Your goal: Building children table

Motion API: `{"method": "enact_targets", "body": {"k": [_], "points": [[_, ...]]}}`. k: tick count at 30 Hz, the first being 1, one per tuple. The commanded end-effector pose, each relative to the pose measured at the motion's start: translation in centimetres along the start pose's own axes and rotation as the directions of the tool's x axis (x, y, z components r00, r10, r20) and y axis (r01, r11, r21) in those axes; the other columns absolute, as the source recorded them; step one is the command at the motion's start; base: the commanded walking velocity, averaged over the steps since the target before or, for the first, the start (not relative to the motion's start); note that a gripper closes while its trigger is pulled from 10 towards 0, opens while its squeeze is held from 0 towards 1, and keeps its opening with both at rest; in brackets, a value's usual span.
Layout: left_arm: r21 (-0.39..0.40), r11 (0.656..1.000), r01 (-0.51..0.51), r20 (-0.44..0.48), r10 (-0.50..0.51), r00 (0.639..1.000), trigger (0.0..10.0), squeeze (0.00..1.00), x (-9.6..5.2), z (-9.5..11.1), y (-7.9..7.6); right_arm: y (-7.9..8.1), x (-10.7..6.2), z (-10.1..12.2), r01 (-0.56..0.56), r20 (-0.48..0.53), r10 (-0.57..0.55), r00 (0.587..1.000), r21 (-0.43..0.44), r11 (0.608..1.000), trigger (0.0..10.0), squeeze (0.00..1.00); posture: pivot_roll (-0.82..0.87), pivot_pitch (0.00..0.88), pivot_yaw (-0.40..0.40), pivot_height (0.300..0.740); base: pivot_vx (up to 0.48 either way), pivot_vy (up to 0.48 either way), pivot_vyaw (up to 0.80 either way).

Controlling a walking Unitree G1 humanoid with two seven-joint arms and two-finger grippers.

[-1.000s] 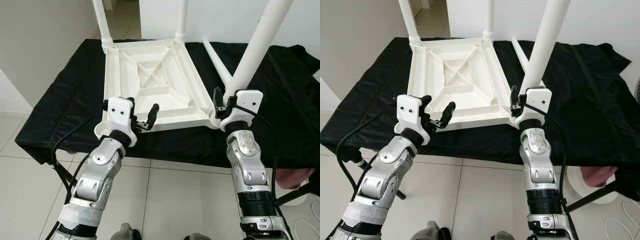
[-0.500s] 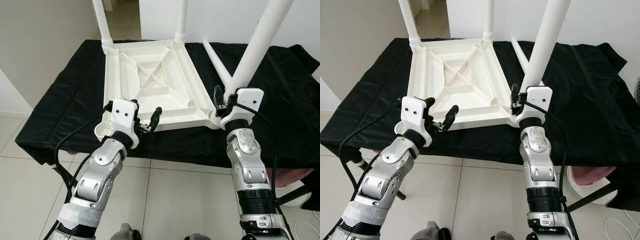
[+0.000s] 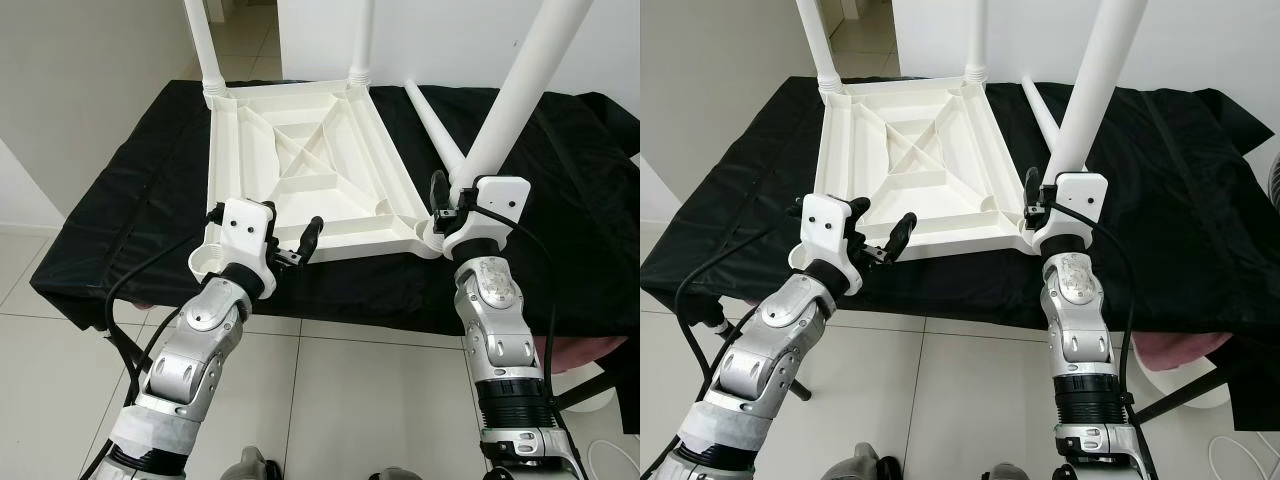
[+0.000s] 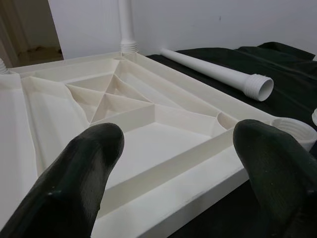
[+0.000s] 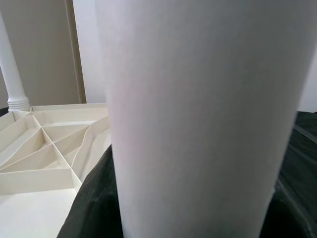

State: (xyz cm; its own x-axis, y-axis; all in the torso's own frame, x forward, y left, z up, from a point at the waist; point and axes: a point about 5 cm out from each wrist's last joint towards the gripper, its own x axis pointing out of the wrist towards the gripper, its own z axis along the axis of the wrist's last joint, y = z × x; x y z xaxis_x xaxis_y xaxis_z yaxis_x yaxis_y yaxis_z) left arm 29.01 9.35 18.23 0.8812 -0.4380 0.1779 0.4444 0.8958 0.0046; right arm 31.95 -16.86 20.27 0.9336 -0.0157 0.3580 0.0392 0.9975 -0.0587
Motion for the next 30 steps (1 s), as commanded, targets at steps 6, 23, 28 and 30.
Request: {"method": "enact_targets", "body": {"k": [6,23,28,30], "points": [[0.003,0.992,0.129,0.011,-0.129,0.992,10.0,0.00,-0.08,0.48,-0.61,0.16,0.37,0.39,-0.001,0.017,0.001,1.000,0.006,1.000,10.0,0.00,-0.10,0.038,0.055,0.740,0.052,0.000,0.00],[-0.003,0.993,0.118,0.014,-0.118,0.993,10.0,0.00,-0.19,0.64,-0.57,0.24,0.46,0.39,-0.007,0.014,0.007,1.000,0.006,1.000,10.0,0.00,-0.10,0.046,0.048,0.740,0.312,0.000,0.00],[-0.005,0.993,0.117,0.013,-0.117,0.993,10.0,0.00,-0.21,0.64,-0.61,0.25,0.48,0.40,-0.009,0.014,0.009,1.000,0.004,1.000,10.0,0.00,-0.10,0.048,0.046,0.740,0.107,0.000,0.00],[-0.006,0.993,0.115,0.010,-0.114,0.993,10.0,0.00,-0.21,0.60,-0.67,0.24,0.50,0.40,-0.009,0.014,0.009,1.000,0.004,1.000,10.0,0.00,-0.10,0.050,0.045,0.740,0.000,0.000,0.00]]}}
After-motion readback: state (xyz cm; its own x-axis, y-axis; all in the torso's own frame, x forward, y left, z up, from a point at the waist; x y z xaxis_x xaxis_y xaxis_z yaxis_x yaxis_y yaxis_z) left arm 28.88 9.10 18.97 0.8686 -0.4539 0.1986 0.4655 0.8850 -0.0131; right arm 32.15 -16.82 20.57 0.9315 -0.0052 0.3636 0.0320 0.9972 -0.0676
